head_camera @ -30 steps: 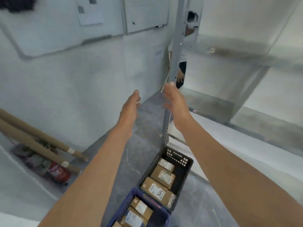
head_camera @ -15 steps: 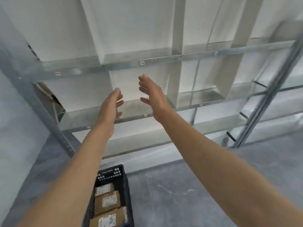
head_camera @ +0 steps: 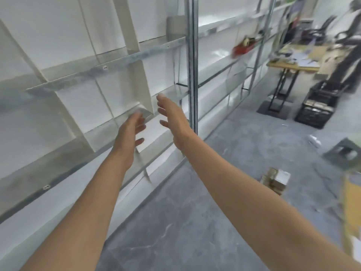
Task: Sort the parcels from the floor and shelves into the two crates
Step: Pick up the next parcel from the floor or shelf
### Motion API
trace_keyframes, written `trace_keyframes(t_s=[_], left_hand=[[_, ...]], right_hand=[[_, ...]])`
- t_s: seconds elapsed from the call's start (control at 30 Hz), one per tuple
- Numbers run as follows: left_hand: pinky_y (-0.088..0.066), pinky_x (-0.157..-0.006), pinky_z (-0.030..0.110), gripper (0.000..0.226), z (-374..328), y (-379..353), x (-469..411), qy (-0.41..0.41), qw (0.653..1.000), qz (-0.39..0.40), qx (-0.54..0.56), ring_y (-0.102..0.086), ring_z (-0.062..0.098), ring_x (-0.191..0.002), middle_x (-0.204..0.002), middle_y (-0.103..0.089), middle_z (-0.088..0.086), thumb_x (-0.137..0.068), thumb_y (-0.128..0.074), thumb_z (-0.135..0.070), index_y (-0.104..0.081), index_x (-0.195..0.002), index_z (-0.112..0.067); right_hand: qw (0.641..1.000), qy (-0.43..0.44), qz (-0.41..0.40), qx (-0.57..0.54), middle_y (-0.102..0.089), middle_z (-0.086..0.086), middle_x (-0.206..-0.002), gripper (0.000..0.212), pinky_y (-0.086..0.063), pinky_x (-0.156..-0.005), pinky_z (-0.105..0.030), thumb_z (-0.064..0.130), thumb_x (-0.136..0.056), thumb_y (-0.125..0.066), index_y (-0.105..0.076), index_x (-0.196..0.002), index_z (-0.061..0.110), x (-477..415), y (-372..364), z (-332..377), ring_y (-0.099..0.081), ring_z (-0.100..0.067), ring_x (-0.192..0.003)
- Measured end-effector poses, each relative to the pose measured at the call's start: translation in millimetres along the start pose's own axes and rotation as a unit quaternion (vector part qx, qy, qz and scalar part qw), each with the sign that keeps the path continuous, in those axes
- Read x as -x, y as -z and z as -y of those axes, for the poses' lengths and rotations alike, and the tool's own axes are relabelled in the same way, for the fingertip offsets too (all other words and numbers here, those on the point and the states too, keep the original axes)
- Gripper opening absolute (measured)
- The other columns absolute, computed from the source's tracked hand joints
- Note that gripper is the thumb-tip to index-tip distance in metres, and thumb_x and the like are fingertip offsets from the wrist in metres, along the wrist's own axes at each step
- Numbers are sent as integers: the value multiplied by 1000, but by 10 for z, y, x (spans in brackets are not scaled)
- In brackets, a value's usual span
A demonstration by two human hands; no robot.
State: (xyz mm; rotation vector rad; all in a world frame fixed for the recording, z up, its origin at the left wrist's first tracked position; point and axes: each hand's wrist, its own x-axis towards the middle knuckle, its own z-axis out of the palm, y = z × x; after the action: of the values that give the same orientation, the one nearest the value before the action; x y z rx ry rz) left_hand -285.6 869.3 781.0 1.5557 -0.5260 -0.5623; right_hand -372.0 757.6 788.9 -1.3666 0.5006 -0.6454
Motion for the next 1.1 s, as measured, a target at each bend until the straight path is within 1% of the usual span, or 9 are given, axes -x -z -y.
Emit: trace_keyframes(t_s=[0.13, 0.27, 0.43, 0.57, 0.7, 0.83, 0.97, 1.03, 1.1], left_hand=[[-48, -100, 41, 43, 149, -840, -348, 16, 998, 63, -11, -63, 8, -119, -124, -68, -13, -97, -51, -59, -66, -125, -29], [-48, -102, 43, 41, 272, -1562, -585, 35, 991, 130, -16, -62, 7, -119, -126, -68, -13, -99, -47, -60, -67, -120, -31], [-47, -99, 41, 49, 511, -2259, -932, 65, 978, 196, -25, -62, 8, -119, -129, -68, -10, -99, -46, -61, -65, -129, -27], [-46, -91, 37, 43, 744, -2731, -1254, 85, 964, 250, -35, -61, 8, -119, -130, -66, -10, -100, -44, -60, -64, -125, -30], [-47, -97, 42, 46, 1011, -3181, -1671, 125, 947, 294, -30, -62, 10, -119, -130, -66, -8, -100, -45, -60, -65, -125, -28], [-43, -103, 45, 48, 1268, -3611, -1949, 169, 925, 338, -48, -60, 12, -121, -136, -63, -5, -102, -43, -56, -62, -133, -24], [-40, -97, 40, 54, 1506, -4008, -2068, 202, 897, 384, -85, -55, 12, -123, -141, -58, -5, -104, -39, -56, -53, -144, -23], [-41, -98, 40, 54, 1627, -4208, -2101, 213, 887, 398, -100, -56, 12, -123, -140, -58, -5, -104, -39, -56, -54, -143, -23], [-41, -104, 42, 55, 1740, -4417, -2128, 225, 875, 413, -115, -55, 13, -126, -140, -58, -5, -104, -39, -57, -53, -143, -22]], right_hand=[[999, -16, -52, 2, -53, 6, -156, 59, -38, -120, -47, 60, -101, -52, -54, -150, 27, -130, 795, -91, -49, -16, -142], [992, -36, -118, 12, -55, 7, -153, 67, -38, -120, -53, 67, -94, -51, -57, -149, 28, -249, 1417, -217, -51, -15, -141], [981, -63, -185, 3, -63, 16, -121, 33, -42, -117, -45, 53, -106, -48, -64, -125, 32, -417, 2099, -470, -60, -5, -119], [969, -92, -230, -4, -53, 6, -151, 60, -37, -122, -50, 61, -102, -49, -53, -150, 26, -624, 2466, -722, -50, -15, -141], [949, -121, -291, -5, -56, 5, -141, 47, -40, -119, -48, 56, -105, -48, -57, -142, 28, -894, 2829, -954, -54, -15, -133], [924, -145, -353, -5, -55, 3, -149, 59, -41, -119, -49, 56, -106, -47, -51, -154, 21, -1005, 3177, -1199, -55, -16, -135], [896, -179, -406, -27, -49, 4, -158, 63, -41, -113, -38, 56, -107, -46, -46, -157, 18, -939, 3557, -1406, -53, -10, -133], [878, -204, -433, -36, -51, 7, -153, 62, -41, -103, -35, 57, -106, -46, -47, -157, 21, -928, 3765, -1488, -52, -11, -130], [859, -221, -460, -43, -55, 6, -148, 62, -46, -102, -37, 58, -105, -47, -50, -155, 21, -928, 3983, -1573, -53, -14, -133]])
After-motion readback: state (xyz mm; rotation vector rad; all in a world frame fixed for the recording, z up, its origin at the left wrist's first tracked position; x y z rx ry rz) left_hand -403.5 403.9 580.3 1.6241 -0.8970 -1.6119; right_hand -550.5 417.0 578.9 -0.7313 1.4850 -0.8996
